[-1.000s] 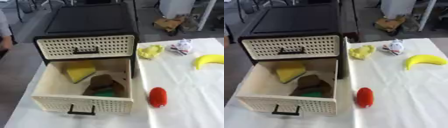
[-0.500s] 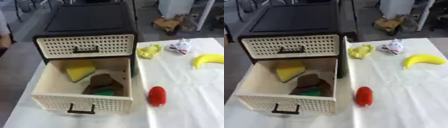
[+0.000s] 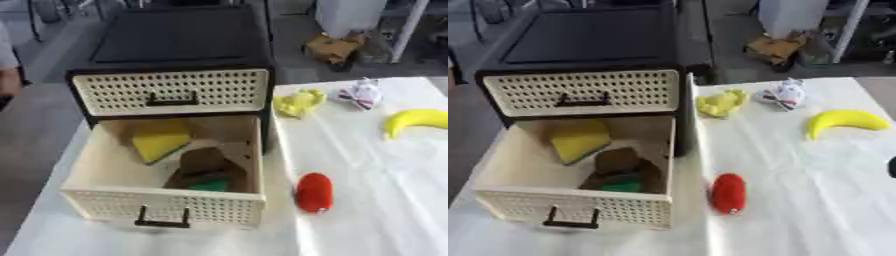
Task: Pick up objects from table and place into drawer.
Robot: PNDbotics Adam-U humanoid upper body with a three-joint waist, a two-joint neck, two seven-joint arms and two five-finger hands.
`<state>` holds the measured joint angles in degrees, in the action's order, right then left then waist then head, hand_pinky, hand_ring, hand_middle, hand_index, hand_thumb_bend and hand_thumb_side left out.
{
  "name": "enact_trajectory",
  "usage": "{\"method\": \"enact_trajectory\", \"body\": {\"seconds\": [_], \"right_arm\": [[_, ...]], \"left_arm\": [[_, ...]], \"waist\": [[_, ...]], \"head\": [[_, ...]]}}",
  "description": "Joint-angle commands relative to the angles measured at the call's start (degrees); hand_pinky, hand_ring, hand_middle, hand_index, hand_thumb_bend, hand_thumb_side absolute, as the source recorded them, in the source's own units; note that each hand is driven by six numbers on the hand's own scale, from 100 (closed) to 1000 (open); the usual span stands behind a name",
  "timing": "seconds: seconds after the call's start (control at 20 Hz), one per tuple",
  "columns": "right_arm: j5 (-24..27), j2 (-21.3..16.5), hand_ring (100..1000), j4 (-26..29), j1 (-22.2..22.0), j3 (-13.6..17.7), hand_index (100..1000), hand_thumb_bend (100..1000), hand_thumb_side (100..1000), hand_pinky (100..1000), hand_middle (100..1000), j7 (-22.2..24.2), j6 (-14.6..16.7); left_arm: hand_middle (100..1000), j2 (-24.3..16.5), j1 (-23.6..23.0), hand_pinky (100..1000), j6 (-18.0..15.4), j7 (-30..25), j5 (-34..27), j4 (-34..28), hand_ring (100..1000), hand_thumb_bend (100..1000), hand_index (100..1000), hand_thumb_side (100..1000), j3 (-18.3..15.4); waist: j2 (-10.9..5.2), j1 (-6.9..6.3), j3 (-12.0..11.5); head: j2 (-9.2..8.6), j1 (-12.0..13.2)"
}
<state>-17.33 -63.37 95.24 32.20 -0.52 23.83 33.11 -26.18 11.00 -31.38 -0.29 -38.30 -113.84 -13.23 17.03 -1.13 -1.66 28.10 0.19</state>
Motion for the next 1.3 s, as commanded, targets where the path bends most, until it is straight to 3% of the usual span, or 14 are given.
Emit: {"method": "enact_trajectory", "body": {"seconds": [0.05,0.95,1.3], "right_arm": [[-1.36,-1.77,920,-1.58,2.05,-0.72,982,874,831,799,853,0.1,0.61],[-2.84,7.37,934,-12.93,15.33,-8.57,980,907,804,804,850,5.84,2.95],[-6.56,13.2,898,-17.73,17.43,-9.67,889,886,779,775,750,6.48,1.33]], "left_arm": [[100,-0.76,0.53,100,0.12,-0.33,0.12,-0.75,100,100,982,615,-0.14],[100,0.32,0.79,100,1.81,-0.95,0.14,-0.75,100,100,959,615,0.33],[100,0.85,0.85,100,2.59,-1.0,-0.02,-0.75,100,100,945,617,0.42]], "waist": [[-1.21,0.14,-0.2],[-1.62,0.17,-2.02],[-1.71,-0.21,-2.16]], "head": [[0.3,-0.83],[0.56,-5.38],[0.57,-5.39]]}}
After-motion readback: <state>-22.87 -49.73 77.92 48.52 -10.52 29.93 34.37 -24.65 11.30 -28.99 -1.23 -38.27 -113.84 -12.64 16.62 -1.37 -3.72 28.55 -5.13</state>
